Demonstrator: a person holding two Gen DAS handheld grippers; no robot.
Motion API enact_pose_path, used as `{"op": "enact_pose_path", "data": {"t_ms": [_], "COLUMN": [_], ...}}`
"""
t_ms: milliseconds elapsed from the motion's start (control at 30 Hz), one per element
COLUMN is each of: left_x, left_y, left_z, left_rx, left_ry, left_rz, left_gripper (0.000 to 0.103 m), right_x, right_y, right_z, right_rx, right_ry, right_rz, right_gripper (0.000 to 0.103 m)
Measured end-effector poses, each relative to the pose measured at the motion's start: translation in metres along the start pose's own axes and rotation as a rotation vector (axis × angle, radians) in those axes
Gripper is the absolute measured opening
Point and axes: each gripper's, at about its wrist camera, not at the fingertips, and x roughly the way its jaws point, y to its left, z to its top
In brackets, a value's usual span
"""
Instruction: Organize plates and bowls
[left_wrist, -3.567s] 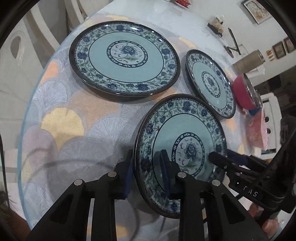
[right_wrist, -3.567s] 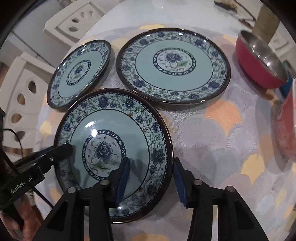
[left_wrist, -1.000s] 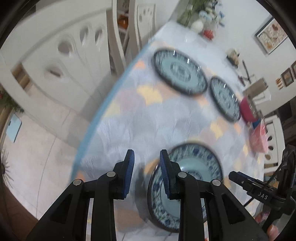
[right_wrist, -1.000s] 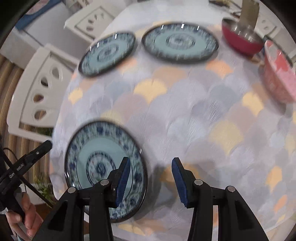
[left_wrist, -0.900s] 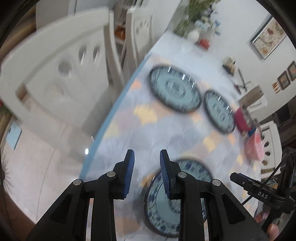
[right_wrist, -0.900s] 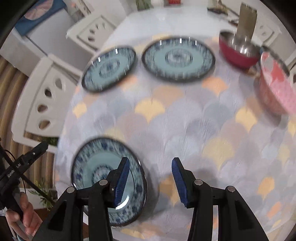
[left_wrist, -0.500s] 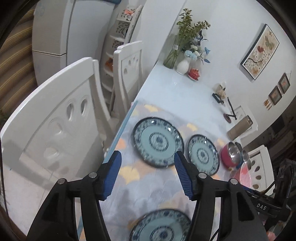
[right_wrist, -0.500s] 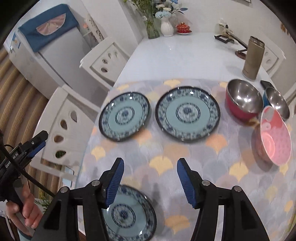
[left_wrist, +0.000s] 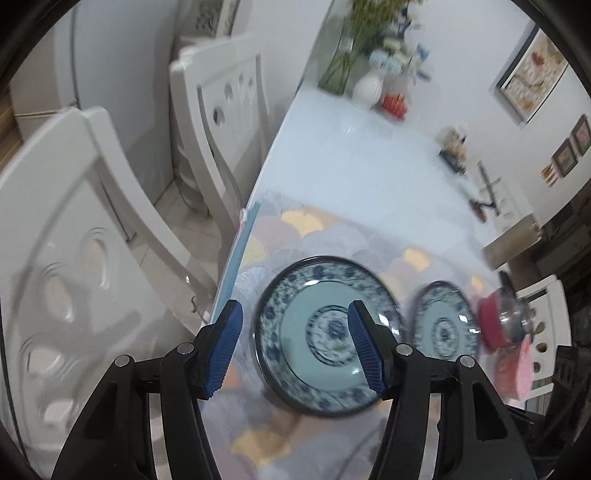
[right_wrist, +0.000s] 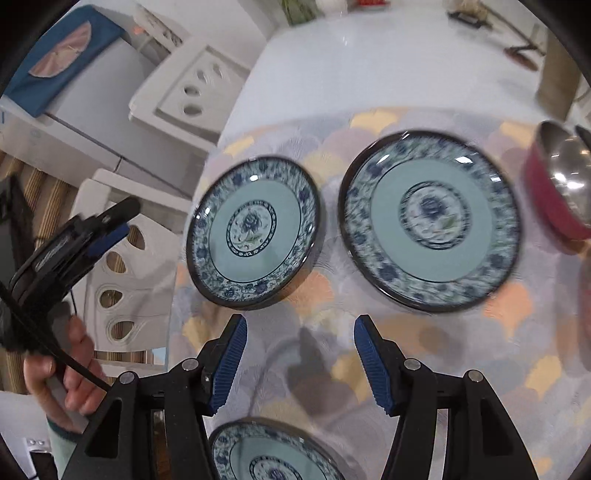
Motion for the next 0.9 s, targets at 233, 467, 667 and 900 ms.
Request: {"op": "enact_pose_path", "data": {"t_ms": [233,467,667,900], "left_x": [0.061,0.086,0.095,0.103], "left_y": [0.014,0.012,0.007,0.0], "left_z": [0.009,0.012,0.021,0.027], "left_rx": [0.03,0.098,0.167,0.217], "left_ry": [0.101,0.128,0.114,0.125], "left_rz": [-0.022,-0.043,-0.037,-0.071], "left_gripper": [0.055,0.053,0.053,0.052], "right_x": [0.04,0.066,0.07,0.077], "right_y": [0.0,0.002,0.011,0.016], "right_z": [0.016,0.019,0.022,0.033], "right_rx": [-0.012,-0.028,-0.092,-0.11], "right_ry": [0.052,0.087,0.044,0.023], "right_rz": [-0.023,-0.026,-0.069,-0.073], "right_gripper": [0.058,0.058,0.053,0.047]}}
